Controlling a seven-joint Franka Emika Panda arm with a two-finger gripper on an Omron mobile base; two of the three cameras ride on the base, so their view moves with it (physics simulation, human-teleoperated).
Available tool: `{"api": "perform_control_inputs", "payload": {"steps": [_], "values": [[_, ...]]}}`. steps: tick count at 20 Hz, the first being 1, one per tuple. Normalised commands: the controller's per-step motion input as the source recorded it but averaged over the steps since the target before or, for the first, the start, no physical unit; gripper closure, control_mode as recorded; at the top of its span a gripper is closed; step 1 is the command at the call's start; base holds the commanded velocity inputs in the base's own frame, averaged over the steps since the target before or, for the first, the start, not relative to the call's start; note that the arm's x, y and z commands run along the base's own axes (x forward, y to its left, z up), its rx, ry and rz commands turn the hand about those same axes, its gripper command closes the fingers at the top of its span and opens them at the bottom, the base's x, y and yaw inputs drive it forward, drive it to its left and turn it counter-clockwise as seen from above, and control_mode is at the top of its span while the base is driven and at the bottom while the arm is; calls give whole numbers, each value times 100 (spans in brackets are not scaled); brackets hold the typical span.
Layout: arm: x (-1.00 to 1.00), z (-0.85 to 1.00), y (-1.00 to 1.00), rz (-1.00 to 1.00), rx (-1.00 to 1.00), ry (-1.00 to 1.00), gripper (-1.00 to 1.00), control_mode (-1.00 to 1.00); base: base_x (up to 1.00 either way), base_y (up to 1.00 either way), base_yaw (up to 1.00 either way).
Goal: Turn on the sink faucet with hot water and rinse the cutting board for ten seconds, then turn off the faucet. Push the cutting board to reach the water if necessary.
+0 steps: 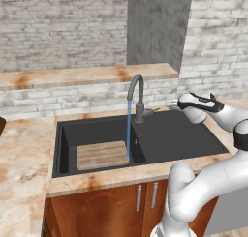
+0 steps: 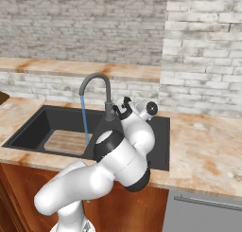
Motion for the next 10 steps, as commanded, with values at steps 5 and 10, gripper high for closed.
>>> {"api": "perform_control_inputs", "payload": {"steps": [5,10], "values": [[0,0,0,0,0,0,100,-100,0,0,0],[0,0,0,0,0,0,100,-100,0,0,0]]}}
